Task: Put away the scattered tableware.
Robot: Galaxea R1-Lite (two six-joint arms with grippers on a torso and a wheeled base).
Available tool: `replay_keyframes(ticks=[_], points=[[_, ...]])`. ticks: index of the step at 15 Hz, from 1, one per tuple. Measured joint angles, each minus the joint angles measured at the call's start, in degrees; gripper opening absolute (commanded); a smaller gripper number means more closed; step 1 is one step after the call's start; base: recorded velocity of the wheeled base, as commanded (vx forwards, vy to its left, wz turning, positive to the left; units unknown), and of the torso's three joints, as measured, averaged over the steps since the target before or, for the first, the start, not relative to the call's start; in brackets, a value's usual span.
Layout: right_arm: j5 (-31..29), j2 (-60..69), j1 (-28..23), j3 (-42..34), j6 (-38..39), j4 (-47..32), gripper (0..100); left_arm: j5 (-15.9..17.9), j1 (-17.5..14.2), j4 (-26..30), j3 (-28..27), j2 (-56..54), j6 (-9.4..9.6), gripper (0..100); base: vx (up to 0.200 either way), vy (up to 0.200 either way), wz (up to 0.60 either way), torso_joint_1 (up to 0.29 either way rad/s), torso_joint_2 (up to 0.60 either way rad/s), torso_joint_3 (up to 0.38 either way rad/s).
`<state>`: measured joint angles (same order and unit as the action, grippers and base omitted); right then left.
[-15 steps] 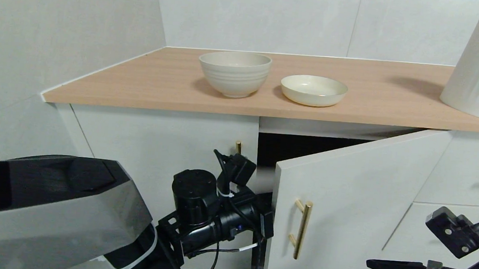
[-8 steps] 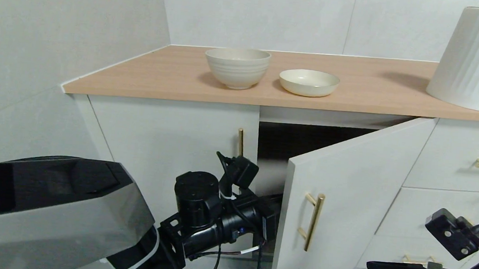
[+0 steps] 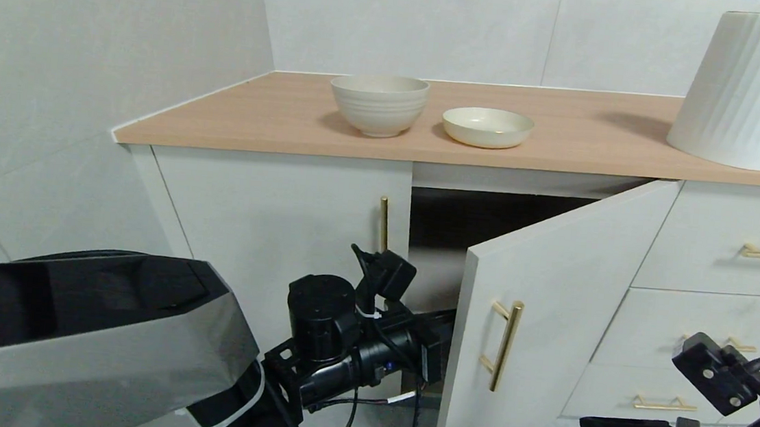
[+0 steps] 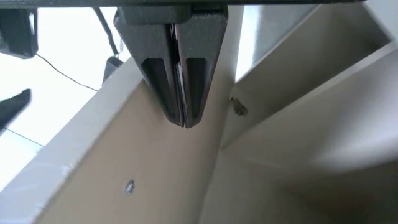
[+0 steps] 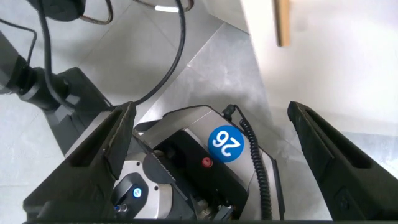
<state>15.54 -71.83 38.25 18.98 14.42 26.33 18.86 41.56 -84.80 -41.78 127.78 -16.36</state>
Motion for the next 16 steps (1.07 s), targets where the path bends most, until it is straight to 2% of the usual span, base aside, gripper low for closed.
replay_keyframes(ticks=[4, 9, 11, 16], points=[[0.0, -0.26, 0.11, -0.07, -0.02, 0.0, 100, 0.13, 0.06, 1.07, -2.07, 0.83, -0.04, 0, 0.0, 0.0, 0.0, 0.0, 0.0, 0.0], [-0.09, -0.3, 0.06, -0.11, -0.02, -0.01, 100, 0.21, 0.74, 8.0, -7.03, 1.29, -0.06, 0, 0.0, 0.0, 0.0, 0.0, 0.0, 0.0], [-0.09, -0.3, 0.06, -0.11, 0.0, 0.02, 100, 0.21, 1.07, 9.62, -8.67, 1.44, -0.13, 0, -0.2, 0.0, 0.0, 0.005, 0.0, 0.002], [-0.09, -0.22, 0.05, -0.1, 0.0, 0.0, 100, 0.24, 1.49, 11.03, -12.08, 3.19, -0.2, 0, 0.0, 0.0, 0.0, 0.0, 0.0, 0.0]])
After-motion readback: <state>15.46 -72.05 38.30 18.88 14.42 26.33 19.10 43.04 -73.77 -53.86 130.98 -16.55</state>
